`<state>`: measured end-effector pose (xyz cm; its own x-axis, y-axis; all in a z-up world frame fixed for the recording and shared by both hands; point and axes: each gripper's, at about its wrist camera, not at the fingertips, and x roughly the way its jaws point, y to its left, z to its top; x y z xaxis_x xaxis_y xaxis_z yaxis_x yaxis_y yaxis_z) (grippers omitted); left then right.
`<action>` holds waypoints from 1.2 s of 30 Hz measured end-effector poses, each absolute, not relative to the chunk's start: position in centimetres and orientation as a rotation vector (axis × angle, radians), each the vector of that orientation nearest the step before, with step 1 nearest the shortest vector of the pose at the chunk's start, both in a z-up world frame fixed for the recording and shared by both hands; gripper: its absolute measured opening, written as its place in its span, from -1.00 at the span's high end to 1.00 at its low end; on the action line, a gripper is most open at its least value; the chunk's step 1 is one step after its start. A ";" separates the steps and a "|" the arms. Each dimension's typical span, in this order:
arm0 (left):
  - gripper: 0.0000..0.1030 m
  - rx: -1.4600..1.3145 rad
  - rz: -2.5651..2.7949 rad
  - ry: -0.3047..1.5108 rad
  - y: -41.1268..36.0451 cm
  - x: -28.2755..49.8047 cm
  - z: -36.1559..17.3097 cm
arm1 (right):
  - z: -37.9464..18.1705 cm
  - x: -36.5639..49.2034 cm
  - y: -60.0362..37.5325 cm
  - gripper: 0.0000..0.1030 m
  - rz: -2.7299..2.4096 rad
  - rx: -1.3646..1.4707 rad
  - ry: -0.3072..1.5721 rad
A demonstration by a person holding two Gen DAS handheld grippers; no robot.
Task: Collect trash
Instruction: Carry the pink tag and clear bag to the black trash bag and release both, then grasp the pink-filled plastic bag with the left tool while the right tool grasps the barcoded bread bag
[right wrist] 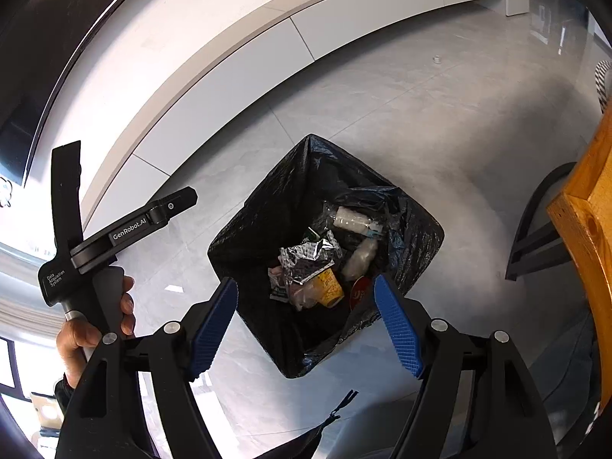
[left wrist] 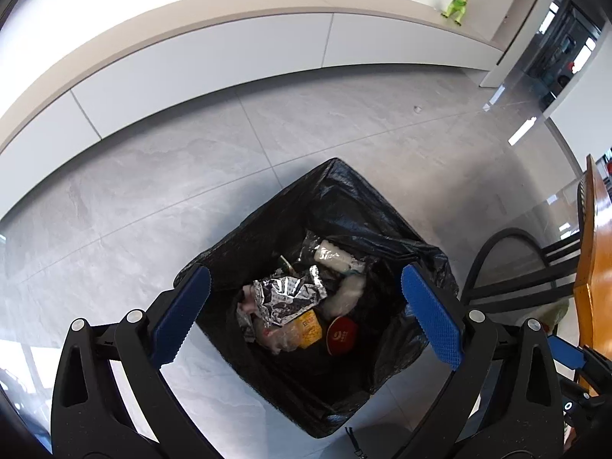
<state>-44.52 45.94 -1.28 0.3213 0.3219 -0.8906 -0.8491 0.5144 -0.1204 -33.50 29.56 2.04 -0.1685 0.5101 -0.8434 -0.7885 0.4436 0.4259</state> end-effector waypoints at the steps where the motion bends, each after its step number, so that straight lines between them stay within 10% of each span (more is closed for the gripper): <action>1: -0.88 -0.655 0.841 0.948 45.8 -44.2 -1.1 | 2.1 -33.3 29.3 -0.45 1.175 -0.274 1.298; 36: -0.88 -0.335 0.215 0.949 24.3 -15.0 8.4 | 11.3 -8.8 0.5 -0.52 0.631 0.133 1.167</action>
